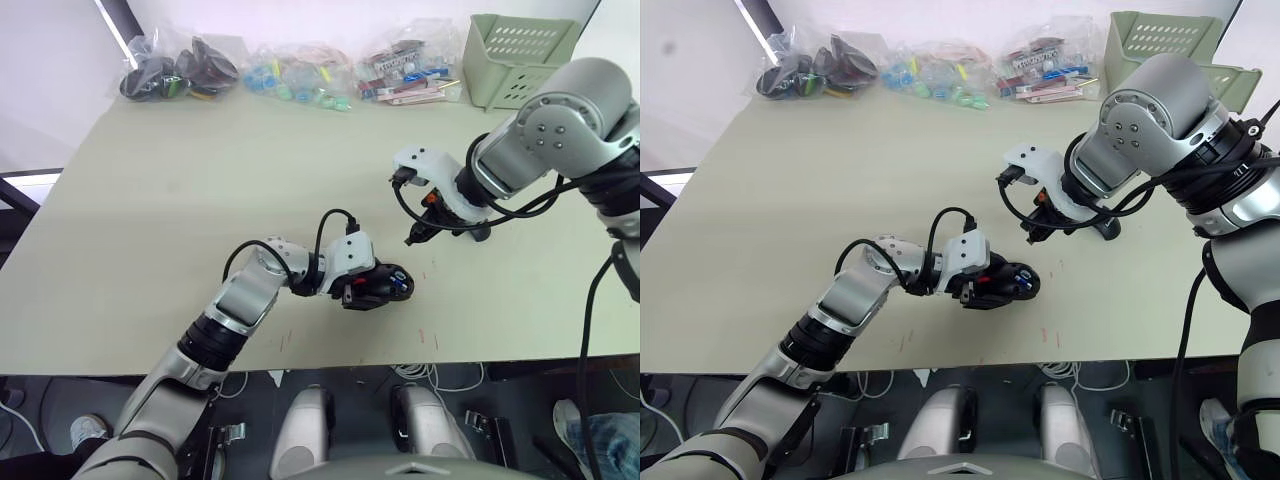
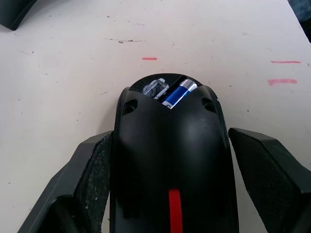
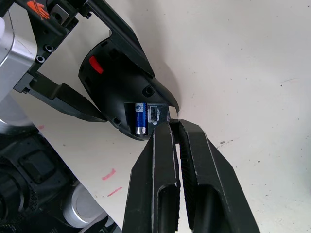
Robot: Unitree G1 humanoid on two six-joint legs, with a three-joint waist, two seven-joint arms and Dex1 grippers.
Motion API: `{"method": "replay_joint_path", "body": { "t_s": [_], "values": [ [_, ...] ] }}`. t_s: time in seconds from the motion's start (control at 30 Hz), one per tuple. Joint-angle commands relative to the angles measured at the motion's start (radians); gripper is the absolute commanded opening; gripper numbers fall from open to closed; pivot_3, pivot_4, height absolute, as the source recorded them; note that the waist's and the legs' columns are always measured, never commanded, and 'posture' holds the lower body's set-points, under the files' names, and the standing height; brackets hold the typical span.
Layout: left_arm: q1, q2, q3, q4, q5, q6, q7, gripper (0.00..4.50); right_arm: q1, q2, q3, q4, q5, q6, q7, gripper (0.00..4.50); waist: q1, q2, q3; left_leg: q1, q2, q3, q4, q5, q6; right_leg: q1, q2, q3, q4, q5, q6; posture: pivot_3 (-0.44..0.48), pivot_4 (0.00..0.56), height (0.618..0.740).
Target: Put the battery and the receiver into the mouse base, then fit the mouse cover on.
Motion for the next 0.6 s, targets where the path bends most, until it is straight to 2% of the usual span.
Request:
{"method": "replay_joint_path", "body": {
  "t_s": [0.03, 0.6],
  "values": [
    [-0.022, -0.014, -0.019, -0.013, 0.006, -0.017, -0.008, 2.96, 0.011, 0.000, -0.013, -0.003, 0.028, 0.006, -0.010, 0.00, 0.001, 0.000, 0.000, 0.000, 0.000, 0.000, 0.000, 0.000, 0.000, 0.000, 0.000, 0.000, 0.000, 0.000, 0.000, 0.000, 0.150, 0.740],
    [-0.039, -0.021, -0.034, 0.030, 0.033, -0.040, -0.022, 2.92, 0.100, 0.017, 0.026, 0.045, 0.055, 0.006, -0.057, 0.00, 0.000, 0.000, 0.000, 0.000, 0.000, 0.000, 0.001, 0.000, 0.000, 0.000, 0.000, 0.000, 0.001, 0.000, 0.000, 0.000, 0.150, 0.740]
  ]
}}
